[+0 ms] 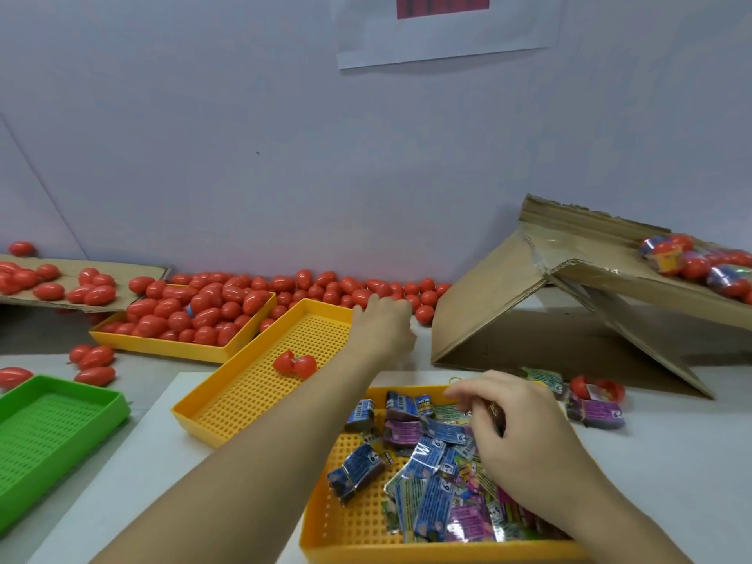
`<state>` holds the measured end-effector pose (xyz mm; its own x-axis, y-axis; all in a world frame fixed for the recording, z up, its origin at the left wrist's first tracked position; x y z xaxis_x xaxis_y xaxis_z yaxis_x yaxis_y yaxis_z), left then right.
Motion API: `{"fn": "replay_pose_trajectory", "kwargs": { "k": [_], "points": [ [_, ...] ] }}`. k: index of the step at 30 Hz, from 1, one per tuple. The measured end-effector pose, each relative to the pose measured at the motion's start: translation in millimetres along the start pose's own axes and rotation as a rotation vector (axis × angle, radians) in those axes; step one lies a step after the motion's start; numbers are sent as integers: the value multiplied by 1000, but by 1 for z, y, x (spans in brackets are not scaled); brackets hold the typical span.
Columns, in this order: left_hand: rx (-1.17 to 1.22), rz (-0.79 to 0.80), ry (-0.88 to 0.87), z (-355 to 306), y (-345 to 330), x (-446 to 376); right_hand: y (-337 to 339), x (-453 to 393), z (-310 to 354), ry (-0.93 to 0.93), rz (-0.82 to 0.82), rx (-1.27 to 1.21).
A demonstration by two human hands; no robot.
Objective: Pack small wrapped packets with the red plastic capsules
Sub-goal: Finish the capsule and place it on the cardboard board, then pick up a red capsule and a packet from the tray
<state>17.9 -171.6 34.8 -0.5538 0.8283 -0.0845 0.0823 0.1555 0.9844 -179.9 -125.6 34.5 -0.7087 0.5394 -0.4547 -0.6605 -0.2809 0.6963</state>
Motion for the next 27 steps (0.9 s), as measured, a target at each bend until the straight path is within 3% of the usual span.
{"fn": "replay_pose_trajectory", "kwargs": {
  "k": [7,12,15,22,27],
  "points": [
    [-173,-124,40,-3,-8,-13,-6,0,-5,18,159,117],
    [-129,-225,19,-15,7,-3,-12,2,-3,32,209,203],
    [215,-269,-24,-13,25,18,-16,3,-2,57,235,265],
    [1024,-155,72,18,25,102,-10,1,4,92,161,256],
    [1165,-155,168,38,14,129,-9,1,6,95,162,234]
  ]
}}
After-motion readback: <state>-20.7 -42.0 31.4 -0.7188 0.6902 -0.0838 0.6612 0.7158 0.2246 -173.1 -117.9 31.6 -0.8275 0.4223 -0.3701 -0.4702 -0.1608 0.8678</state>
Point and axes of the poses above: each hand's wrist, its own x-axis away from the middle knuckle, its own y-axis out of the back of the hand, z = x × y, the point moved 7 cm from there along -x, towards the middle knuckle, and after that the axes turned 9 degrees about y, right-handed, at the moved point
